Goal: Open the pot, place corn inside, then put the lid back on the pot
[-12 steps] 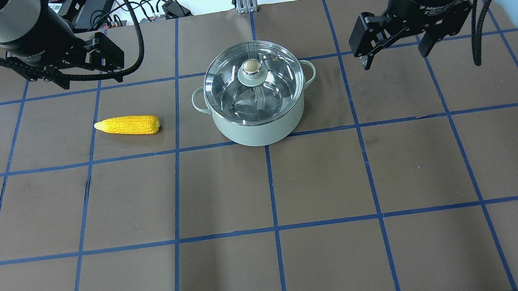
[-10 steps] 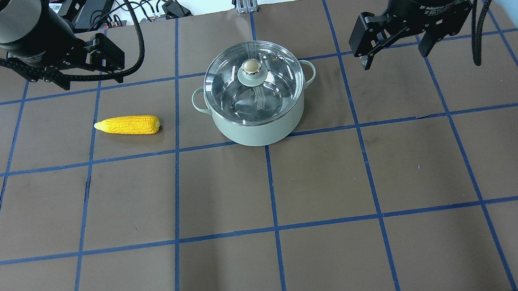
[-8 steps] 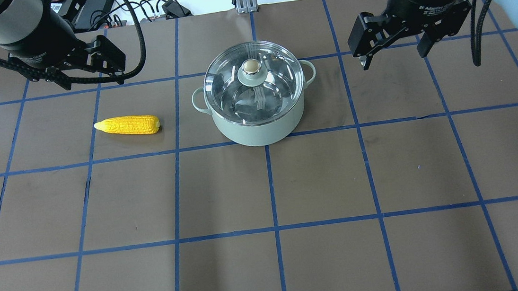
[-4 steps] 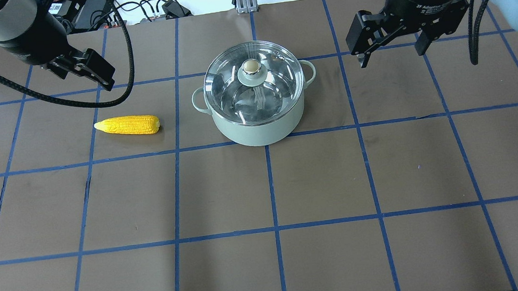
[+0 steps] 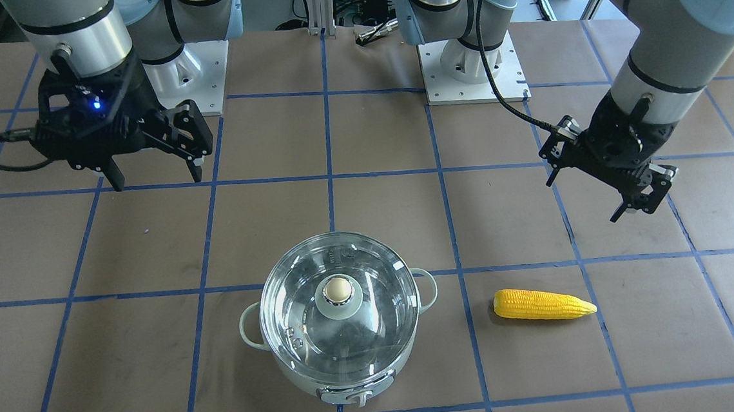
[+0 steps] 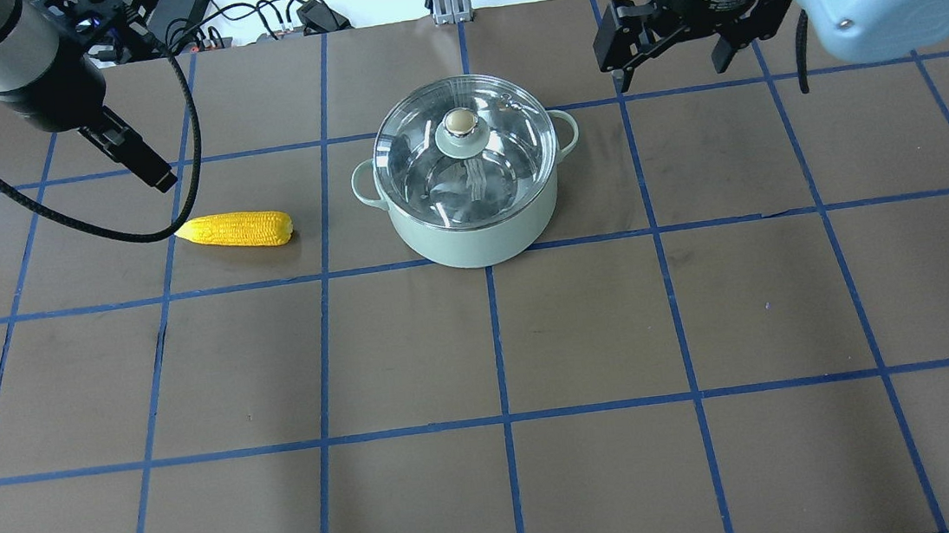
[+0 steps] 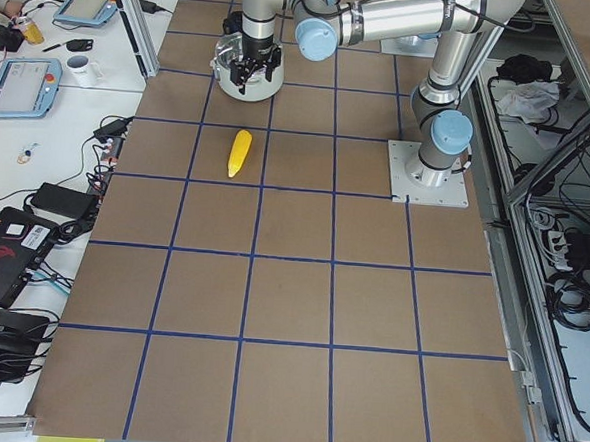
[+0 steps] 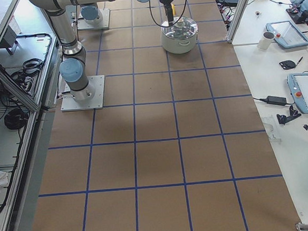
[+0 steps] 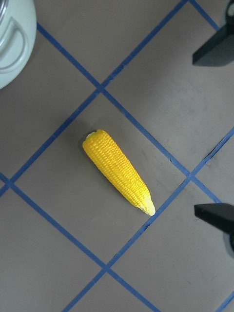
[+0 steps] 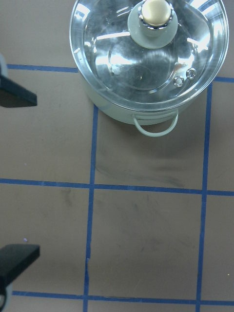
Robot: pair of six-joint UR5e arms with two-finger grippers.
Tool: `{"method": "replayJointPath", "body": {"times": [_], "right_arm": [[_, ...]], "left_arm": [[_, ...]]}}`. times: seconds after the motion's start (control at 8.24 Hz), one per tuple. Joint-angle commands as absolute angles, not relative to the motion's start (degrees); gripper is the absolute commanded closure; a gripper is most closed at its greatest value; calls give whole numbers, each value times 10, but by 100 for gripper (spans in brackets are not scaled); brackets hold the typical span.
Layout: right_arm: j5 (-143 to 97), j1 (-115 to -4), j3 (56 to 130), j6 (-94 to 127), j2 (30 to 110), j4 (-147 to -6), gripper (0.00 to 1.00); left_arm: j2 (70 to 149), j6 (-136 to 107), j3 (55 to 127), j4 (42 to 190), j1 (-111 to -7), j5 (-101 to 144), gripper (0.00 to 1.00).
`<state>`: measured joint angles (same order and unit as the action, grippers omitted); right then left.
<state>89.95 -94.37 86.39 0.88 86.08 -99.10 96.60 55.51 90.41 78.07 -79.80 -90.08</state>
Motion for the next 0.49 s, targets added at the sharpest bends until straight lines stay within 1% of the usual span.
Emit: {"method": "replayJointPath", "body": {"times": [0.0,0.12,0.36], "right_arm": [[897,-979,787,74,762,-1036,0],[897,-1001,774,110,732,-1073,0],[899,-1049,773,189,690,-1131,0]], "left_arm": [[1038,700,904,780,-791,-905,0],[1060,717,904,779,-779,-904,0],[1087,774,905,767,-771,-904,0]]}}
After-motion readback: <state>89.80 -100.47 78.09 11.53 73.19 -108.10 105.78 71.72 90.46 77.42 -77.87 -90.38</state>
